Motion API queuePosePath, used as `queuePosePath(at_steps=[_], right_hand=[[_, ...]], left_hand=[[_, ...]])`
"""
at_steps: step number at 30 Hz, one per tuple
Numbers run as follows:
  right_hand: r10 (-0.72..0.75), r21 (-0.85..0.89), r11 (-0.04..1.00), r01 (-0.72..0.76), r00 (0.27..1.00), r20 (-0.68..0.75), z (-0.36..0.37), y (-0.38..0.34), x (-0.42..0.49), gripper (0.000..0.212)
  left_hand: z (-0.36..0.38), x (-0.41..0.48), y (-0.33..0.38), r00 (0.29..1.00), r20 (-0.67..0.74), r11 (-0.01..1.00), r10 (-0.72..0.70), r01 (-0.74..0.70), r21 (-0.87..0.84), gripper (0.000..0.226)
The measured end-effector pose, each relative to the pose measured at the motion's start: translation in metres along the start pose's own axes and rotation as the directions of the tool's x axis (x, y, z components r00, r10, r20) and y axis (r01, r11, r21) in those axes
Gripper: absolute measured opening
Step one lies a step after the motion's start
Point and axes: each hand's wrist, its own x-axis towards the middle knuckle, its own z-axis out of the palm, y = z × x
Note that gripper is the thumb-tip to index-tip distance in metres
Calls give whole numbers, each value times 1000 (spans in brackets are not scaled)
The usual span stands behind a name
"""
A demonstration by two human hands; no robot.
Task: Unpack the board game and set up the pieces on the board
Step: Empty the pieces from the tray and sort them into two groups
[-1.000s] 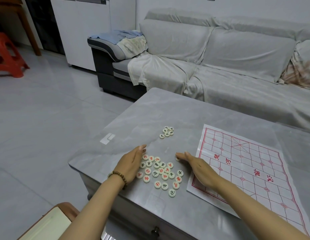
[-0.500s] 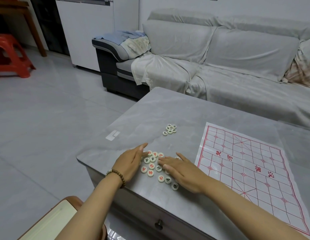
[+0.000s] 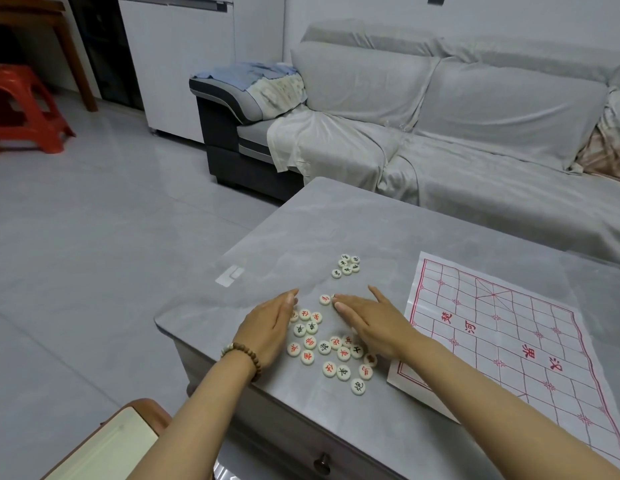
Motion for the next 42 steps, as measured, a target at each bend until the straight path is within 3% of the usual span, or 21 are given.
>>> queuePosePath(at_steps=[8, 12, 15, 18, 22, 26, 36, 42], right_hand=[[122, 44, 992, -120, 991, -59, -8, 5, 39, 49], [-97, -18, 995, 95, 983, -159, 2, -5, 22, 46], [-267, 50, 961, 270, 961, -67, 14, -30, -4, 47], [-327, 33, 944, 328, 945, -16, 23, -42, -19, 63], [-294, 24, 956, 293, 955, 35, 25, -37, -26, 46], [-195, 44, 980, 193, 980, 38, 18, -24, -31, 48], [47, 24, 999, -47, 999, 26, -1, 9, -11, 52], [96, 42, 994, -96, 995, -2, -4, 23, 21, 51]], left_hand=[[-3, 5, -10, 1000, 13, 998, -26, 25, 55, 50], [-8, 7, -14, 998, -32, 986, -51, 56, 157, 40], [-12, 5, -13, 995, -75, 986, -63, 74, 152, 40], [-12, 2, -6, 994, -91, 986, -65, 78, 147, 41], [-10, -5, 8, 993, -111, 976, -31, 54, 211, 44], [-16, -10, 18, 985, -164, 941, 46, 12, 338, 41], [-20, -12, 16, 997, 49, 850, 51, -69, 522, 47], [-21, -2, 5, 999, 51, 884, 12, -34, 466, 49]])
